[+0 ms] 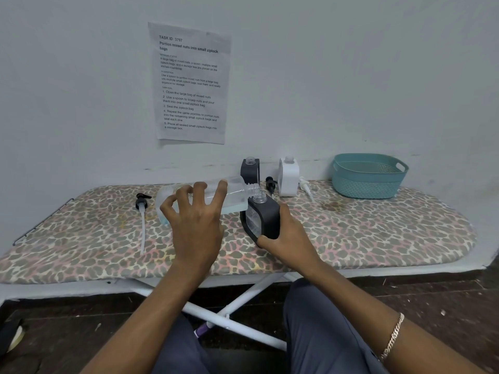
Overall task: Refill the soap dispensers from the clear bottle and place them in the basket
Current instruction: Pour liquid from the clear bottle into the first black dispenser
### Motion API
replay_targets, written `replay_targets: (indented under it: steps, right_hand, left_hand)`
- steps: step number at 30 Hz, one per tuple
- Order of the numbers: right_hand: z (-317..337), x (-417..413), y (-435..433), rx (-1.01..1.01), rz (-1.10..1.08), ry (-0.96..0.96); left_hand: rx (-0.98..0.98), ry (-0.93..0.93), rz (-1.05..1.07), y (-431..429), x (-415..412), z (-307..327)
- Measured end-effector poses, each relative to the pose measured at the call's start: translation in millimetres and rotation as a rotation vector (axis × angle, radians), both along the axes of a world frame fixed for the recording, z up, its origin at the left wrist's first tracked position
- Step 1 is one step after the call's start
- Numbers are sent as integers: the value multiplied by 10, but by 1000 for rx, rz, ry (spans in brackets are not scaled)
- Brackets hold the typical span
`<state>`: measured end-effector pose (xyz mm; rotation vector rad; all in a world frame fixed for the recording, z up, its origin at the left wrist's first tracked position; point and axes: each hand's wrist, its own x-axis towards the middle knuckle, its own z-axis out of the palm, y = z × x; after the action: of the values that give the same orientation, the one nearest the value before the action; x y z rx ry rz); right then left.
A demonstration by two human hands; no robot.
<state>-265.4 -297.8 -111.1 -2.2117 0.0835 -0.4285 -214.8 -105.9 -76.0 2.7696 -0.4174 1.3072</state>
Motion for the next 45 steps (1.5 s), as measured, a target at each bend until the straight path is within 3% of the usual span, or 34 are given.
replay_targets:
  steps: [45]
  right_hand:
    - [-17, 11, -8, 17, -2, -16]
  left_hand:
    - [-1, 21, -8, -1, -5, 11]
